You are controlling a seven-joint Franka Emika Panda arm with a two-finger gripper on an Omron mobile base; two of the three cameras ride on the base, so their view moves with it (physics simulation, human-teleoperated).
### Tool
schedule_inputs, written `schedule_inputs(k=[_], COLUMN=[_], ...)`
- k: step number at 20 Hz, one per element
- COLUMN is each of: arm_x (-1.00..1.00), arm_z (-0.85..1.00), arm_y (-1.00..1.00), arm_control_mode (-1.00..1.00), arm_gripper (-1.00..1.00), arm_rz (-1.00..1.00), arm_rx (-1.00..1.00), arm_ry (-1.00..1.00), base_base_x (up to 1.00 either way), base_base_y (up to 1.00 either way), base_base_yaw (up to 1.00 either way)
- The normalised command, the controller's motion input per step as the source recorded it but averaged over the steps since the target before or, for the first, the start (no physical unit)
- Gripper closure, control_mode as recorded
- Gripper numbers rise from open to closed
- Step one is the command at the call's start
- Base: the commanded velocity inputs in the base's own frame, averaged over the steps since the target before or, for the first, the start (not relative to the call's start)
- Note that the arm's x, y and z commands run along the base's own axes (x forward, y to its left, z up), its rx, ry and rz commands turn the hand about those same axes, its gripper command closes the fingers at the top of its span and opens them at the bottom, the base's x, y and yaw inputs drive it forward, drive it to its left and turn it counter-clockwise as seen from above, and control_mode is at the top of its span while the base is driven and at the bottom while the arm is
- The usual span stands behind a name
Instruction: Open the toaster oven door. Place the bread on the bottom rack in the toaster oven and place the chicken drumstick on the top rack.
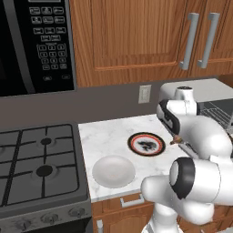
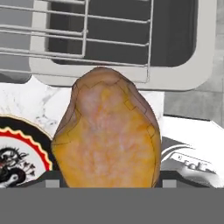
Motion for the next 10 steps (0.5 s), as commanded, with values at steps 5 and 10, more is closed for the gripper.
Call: schedule_inputs(k=[5,10], arm_x=[0.04,0.10], arm_z=[0.15,0.16], arm_y=[-0.69,-0.69], arm_control_mode=[-1.00,-1.00], arm_gripper=[1.00,1.00], arm_rz=[0.00,0.00], arm_rx=[-0.04,-0.01], arm_ry=[0.01,0.00], base_base_x=[0.00,0.00], base_base_y=[0.00,0.00], base_base_yaw=[0.00,0.00])
